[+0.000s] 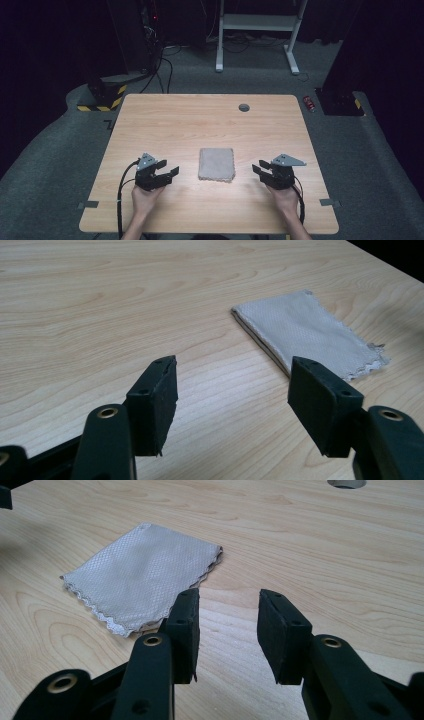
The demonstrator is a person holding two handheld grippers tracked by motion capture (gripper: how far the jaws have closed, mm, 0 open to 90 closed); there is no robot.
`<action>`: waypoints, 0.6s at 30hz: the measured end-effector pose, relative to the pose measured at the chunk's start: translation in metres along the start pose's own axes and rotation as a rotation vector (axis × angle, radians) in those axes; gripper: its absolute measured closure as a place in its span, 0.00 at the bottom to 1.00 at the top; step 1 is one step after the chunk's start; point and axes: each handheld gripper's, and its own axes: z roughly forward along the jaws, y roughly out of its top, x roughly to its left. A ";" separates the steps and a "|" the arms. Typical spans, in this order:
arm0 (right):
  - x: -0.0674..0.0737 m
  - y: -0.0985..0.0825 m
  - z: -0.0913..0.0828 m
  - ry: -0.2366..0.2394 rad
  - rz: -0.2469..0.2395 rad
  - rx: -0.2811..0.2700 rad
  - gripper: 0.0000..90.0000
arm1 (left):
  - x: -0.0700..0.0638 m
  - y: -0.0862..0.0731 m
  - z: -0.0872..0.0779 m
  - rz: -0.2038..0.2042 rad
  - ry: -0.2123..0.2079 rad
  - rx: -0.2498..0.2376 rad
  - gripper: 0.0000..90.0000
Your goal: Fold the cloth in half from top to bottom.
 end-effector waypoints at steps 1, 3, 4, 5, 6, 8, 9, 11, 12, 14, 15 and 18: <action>0.000 0.000 -0.001 -0.002 -0.001 -0.002 0.68 | 0.000 0.000 -0.001 0.004 0.006 0.002 0.41; -0.001 -0.001 -0.003 -0.005 -0.001 -0.006 0.68 | 0.001 -0.001 -0.002 -0.004 -0.001 -0.001 0.41; -0.001 -0.002 -0.004 -0.007 0.004 -0.006 0.68 | 0.001 -0.002 -0.003 -0.007 0.000 -0.003 0.41; -0.002 -0.002 -0.005 -0.009 0.001 -0.008 0.68 | 0.001 -0.002 -0.004 -0.004 0.002 -0.005 0.41; -0.003 -0.003 -0.007 -0.011 0.004 -0.010 0.68 | 0.001 -0.003 -0.004 -0.006 0.003 -0.005 0.41; -0.004 -0.004 -0.008 -0.013 0.009 -0.012 0.68 | 0.002 -0.004 -0.005 -0.009 0.002 -0.007 0.41; -0.004 -0.004 -0.009 -0.015 0.010 -0.016 0.69 | 0.002 -0.004 -0.005 -0.011 0.004 -0.008 0.41; -0.005 -0.006 -0.011 -0.020 0.016 -0.018 0.69 | 0.003 -0.006 -0.006 -0.014 0.008 -0.011 0.41; -0.006 -0.006 -0.012 -0.021 0.014 -0.019 0.69 | 0.004 -0.006 -0.007 -0.014 0.010 -0.012 0.41; -0.007 -0.008 -0.014 -0.024 0.022 -0.021 0.69 | 0.004 -0.008 -0.008 -0.014 0.016 -0.009 0.41; -0.007 -0.009 -0.014 -0.026 0.021 -0.022 0.69 | 0.004 -0.009 -0.009 -0.008 0.024 -0.007 0.41; -0.009 -0.012 -0.016 -0.032 0.025 -0.020 0.69 | 0.004 -0.011 -0.010 0.002 0.037 -0.001 0.41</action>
